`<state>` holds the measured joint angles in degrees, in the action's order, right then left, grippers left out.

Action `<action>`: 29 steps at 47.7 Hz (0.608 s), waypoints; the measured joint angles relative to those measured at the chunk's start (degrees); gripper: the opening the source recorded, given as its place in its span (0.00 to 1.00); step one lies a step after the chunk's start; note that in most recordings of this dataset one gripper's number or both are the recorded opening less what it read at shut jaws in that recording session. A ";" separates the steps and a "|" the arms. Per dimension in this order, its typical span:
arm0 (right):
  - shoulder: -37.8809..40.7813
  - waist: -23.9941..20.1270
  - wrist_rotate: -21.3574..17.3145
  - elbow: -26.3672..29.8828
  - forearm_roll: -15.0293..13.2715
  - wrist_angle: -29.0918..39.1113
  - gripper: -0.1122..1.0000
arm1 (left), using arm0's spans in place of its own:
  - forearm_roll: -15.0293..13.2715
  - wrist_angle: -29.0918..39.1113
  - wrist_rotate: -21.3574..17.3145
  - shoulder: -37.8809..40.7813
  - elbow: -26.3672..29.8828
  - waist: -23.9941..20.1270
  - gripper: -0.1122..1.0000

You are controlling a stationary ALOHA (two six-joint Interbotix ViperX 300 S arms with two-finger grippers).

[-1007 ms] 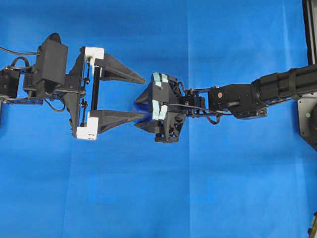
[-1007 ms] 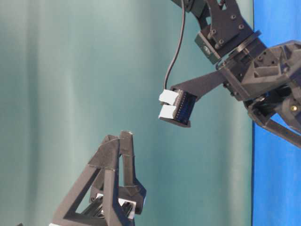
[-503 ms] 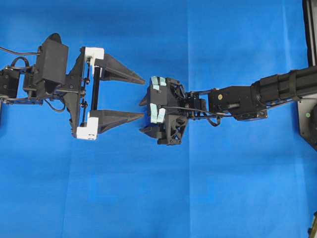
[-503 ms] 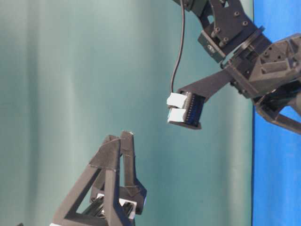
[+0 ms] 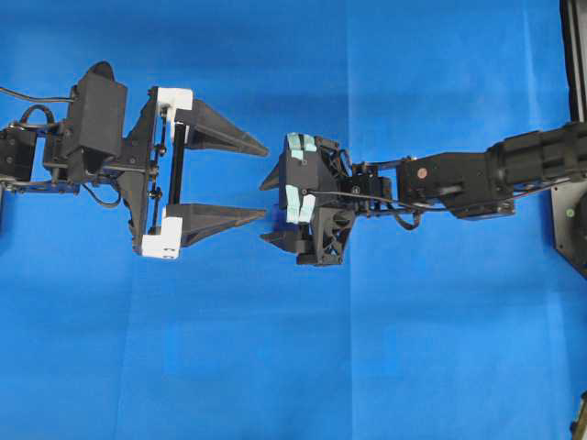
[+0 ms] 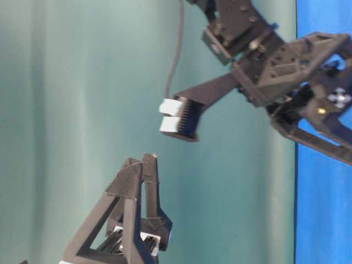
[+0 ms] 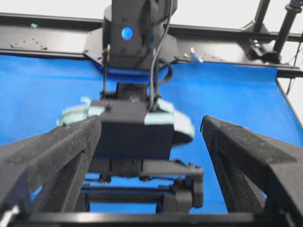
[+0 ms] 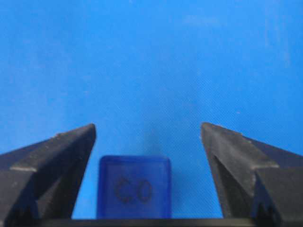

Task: Handover the blue block to the right arm after grasping it with the left arm, then place it in the designated position.
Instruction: 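Open the right gripper to release the cube on the table and withdraw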

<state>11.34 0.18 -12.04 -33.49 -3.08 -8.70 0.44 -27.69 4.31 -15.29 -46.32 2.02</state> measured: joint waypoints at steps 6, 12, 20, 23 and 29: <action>-3.60 -0.53 0.09 -0.26 -0.53 3.34 0.81 | 0.00 0.00 -0.09 -0.09 0.00 0.00 0.92; -8.44 -0.97 0.09 -1.05 -0.88 6.24 0.81 | 0.00 0.00 -0.09 -0.09 0.00 0.00 0.92; -15.21 -1.05 0.09 -2.72 -0.88 9.05 0.81 | 0.00 -0.09 0.00 -0.09 0.00 0.00 0.92; -17.49 -1.05 0.09 -3.25 -0.88 10.37 0.81 | 0.00 0.00 0.00 -0.09 0.00 -0.09 0.92; -22.41 -1.05 0.18 -3.60 -1.32 14.41 0.81 | 0.09 0.00 0.00 0.00 0.00 0.00 0.92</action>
<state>-11.07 -0.88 -11.87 -37.09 -4.39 5.71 0.53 -27.69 4.31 -15.29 -46.32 2.02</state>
